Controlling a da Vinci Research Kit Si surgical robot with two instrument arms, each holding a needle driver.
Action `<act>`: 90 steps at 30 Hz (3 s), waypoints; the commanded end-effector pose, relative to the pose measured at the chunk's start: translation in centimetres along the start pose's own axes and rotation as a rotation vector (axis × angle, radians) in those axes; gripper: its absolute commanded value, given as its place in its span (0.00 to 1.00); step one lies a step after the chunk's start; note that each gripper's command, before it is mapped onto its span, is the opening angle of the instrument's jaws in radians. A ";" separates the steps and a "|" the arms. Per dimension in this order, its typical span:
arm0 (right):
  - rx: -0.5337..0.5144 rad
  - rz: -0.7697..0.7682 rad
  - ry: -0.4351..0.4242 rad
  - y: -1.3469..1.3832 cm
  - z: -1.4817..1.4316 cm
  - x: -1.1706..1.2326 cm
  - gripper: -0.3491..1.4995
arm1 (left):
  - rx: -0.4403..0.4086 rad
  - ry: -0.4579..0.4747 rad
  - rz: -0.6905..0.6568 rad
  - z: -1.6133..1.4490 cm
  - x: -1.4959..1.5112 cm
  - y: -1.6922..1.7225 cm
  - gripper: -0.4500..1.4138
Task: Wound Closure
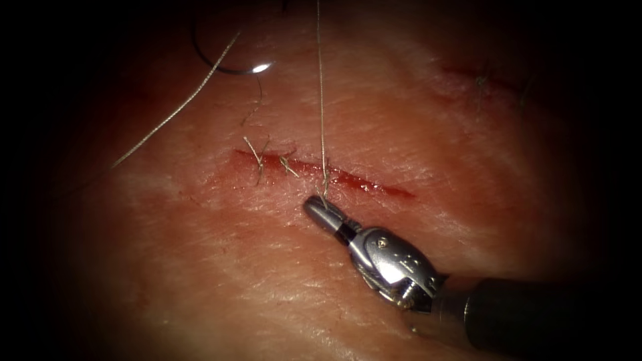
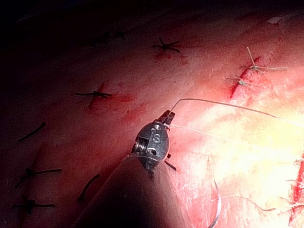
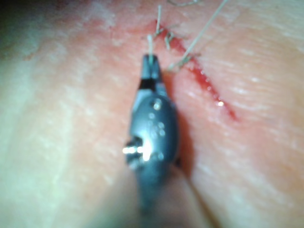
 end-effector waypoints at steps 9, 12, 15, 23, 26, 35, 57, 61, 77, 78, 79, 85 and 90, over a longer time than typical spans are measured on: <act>0.028 -0.004 -0.009 -0.15 0.00 -0.19 0.00 | 0.040 -0.008 0.018 0.07 -0.01 -0.43 0.00; 0.035 -0.006 -0.014 -0.21 -0.03 -0.21 0.00 | 0.053 -0.012 0.018 0.09 -0.03 -0.55 0.00; 0.038 -0.006 -0.014 -0.23 -0.04 -0.20 0.00 | 0.068 -0.011 0.019 0.12 -0.04 -0.65 0.00; 0.053 -0.016 -0.015 -0.25 -0.07 -0.26 0.00 | 0.096 -0.022 0.023 0.28 -0.06 -0.84 0.00; 0.059 -0.020 -0.020 -0.27 -0.10 -0.31 0.00 | 0.099 -0.024 0.026 0.35 -0.08 -0.83 0.00; 0.077 -0.058 -0.028 -0.35 -0.12 -0.34 0.00 | 0.097 -0.023 0.030 0.34 -0.12 -0.85 0.00; 0.395 -0.252 -0.211 -0.62 -0.28 0.43 0.99 | 0.027 0.031 0.013 -0.04 0.31 -0.02 0.00; 0.439 -0.219 -0.228 -0.48 -0.50 0.84 0.90 | 0.014 0.036 0.020 -0.20 0.45 0.18 0.00; 0.228 -0.196 -0.345 0.61 0.23 1.14 0.96 | 0.060 0.085 0.099 -0.62 1.82 0.58 0.00; 0.222 -0.192 -0.351 0.61 0.27 1.12 0.97 | 0.060 0.086 0.106 -0.63 1.89 0.60 0.00; 0.215 -0.182 -0.356 0.62 0.32 1.10 0.98 | 0.058 0.090 0.108 -0.64 1.96 0.62 0.00; 0.199 -0.174 -0.372 0.61 0.56 1.01 0.99 | 0.055 0.097 0.116 -0.63 2.17 0.72 0.00; 0.185 -0.166 -0.399 0.62 0.71 0.83 0.99 | 0.054 0.099 0.116 -0.61 2.21 0.78 0.00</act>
